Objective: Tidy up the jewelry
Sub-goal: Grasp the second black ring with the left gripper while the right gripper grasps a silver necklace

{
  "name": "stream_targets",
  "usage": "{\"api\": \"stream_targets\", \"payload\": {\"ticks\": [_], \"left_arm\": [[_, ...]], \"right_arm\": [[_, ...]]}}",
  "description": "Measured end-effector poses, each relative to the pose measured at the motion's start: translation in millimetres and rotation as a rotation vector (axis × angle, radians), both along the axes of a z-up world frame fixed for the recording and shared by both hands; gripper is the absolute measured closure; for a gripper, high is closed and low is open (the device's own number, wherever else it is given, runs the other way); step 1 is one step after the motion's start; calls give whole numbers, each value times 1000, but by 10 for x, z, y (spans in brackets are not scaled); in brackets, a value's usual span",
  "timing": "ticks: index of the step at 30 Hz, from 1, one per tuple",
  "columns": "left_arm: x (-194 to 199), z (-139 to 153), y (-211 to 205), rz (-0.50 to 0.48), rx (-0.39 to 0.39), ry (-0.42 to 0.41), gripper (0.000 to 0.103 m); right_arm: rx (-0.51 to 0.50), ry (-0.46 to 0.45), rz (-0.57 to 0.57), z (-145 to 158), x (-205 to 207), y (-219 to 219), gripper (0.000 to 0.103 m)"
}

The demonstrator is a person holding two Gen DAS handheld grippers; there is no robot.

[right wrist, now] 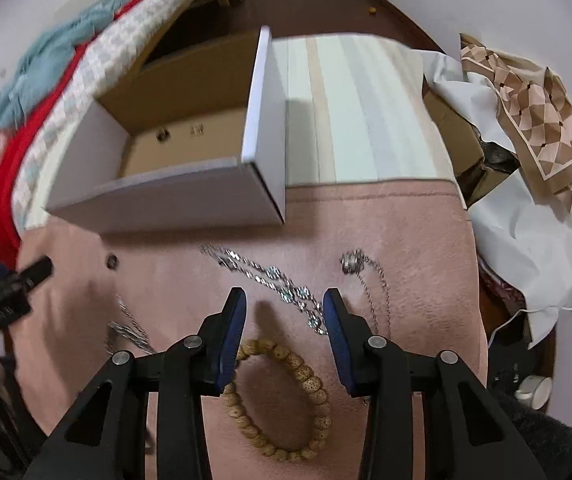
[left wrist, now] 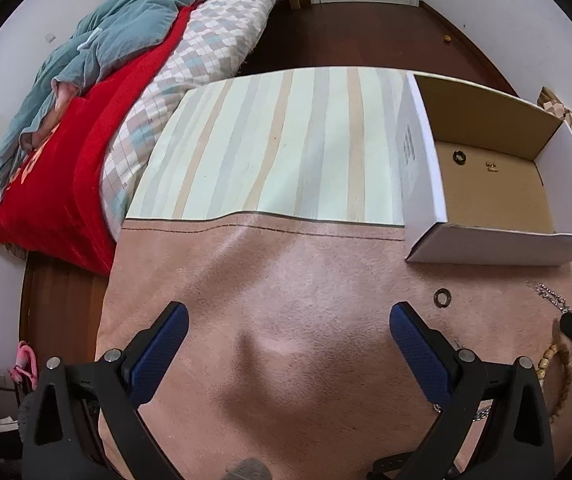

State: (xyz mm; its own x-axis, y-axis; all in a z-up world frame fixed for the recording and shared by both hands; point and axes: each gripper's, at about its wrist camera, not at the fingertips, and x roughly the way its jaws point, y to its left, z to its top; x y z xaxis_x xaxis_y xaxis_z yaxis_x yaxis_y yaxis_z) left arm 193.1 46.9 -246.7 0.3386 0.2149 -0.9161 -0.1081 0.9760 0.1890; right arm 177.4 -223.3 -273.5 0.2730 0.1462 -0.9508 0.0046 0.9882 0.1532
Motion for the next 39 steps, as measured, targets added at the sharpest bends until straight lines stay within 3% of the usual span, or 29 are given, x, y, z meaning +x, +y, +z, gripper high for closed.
{"api": "stream_targets", "payload": {"ticks": [3,4,5,10,17,28,30,32,34,36,38,39], "left_arm": [[2,-32,-13,-8,0,9,0],[1,-43,-26,-13,-3,12,0],[3,-55,-39,-17,-4,16,0],[23,-75,-76,-38,-24,23,0],[163,-162,-203,-106,-139,60,1],[266,-345,-529,-198,-167,117,9],[279,-360,-550,-213,-168,121,29],[284,-350,-559,-222,-186,119,35],[292,-334,-579,-233,-192,110,47],[291,-307,-624,-248,-190,102,75],[289,-289,-634,-259,-191,104,93],[287,-284,-634,-262,-194,107,93]], "right_arm": [[-42,-27,41,-5,-31,83,64],[-47,-30,49,-15,-30,83,87],[-36,-23,53,-32,-19,79,98],[26,-55,12,70,-35,-27,98],[91,-126,-33,392,-45,-73,98],[93,-89,-67,258,-4,-197,98],[91,-86,-72,240,0,-205,98],[91,-84,-77,234,4,-210,98],[90,-84,-78,237,9,-208,98],[89,-86,-75,244,12,-202,98],[90,-89,-73,264,16,-191,98],[91,-92,-71,281,20,-182,98]]}}
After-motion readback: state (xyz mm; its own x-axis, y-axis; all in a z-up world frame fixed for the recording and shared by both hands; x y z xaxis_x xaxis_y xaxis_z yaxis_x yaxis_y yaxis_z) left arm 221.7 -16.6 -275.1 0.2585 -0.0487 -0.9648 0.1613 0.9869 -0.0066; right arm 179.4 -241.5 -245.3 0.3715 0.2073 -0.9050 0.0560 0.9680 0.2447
